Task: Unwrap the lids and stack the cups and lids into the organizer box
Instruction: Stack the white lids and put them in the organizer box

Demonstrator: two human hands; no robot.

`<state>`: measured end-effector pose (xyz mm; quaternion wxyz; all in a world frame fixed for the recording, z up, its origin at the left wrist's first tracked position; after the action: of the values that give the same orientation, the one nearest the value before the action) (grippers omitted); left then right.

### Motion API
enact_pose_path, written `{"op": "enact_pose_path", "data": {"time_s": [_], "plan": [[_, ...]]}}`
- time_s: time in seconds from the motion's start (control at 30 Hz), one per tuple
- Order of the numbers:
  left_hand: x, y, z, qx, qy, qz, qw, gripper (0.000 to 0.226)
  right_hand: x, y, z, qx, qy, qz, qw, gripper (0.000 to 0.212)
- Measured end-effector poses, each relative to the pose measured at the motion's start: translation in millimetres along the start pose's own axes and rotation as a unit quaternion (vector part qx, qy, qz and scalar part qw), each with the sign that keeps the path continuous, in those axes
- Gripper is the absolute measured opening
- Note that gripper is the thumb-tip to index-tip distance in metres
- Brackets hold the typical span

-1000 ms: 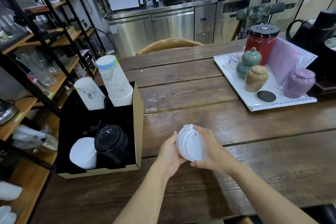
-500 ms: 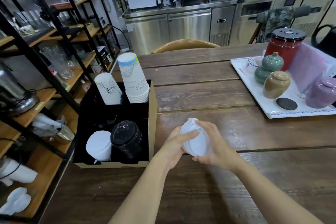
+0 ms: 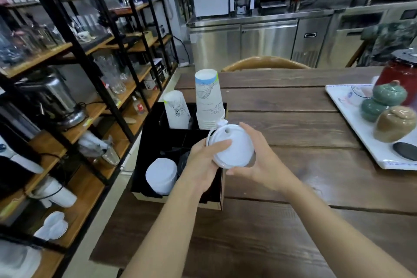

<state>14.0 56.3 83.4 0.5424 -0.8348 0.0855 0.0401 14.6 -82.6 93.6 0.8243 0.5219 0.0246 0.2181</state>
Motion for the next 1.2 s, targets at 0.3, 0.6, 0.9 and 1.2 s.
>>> {"op": "enact_pose_path", "data": {"time_s": [0.3,0.6,0.9,1.2], "plan": [[-6.2,-43.5,106.7,-0.045,-0.191,-0.009,0.980,0.093,63.9,74.9,-77.9,-0.053,0.095,0.054,0.993,0.069],[-16.7,-40.8,186.0,-0.054,-0.284,0.042,0.956,0.036,125.5,46.5,-148.8,-0.061,0.180,-0.075,0.979,0.030],[-7.5,-6.6,217.8,-0.035,-0.363,0.087,0.927,0.031,141.5,20.3,-183.9,-0.165,0.240,-0.126,0.948,0.036],[2.1,5.3,211.7,0.085,-0.334,0.111,0.932,0.039,146.1,11.8,-190.5,-0.231,0.258,-0.130,0.929,0.034]]}}
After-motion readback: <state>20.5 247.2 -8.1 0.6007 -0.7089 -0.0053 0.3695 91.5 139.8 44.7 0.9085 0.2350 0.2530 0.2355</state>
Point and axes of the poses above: each hand's wrist, its own x-axis towards the middle knuckle, its own z-axis out of the back of the hand, y = z × x, the point moved 5 cm from there along x, towards the middle knuckle, and after that the axes turned 1 degree about -x, right-handed, at the moved point
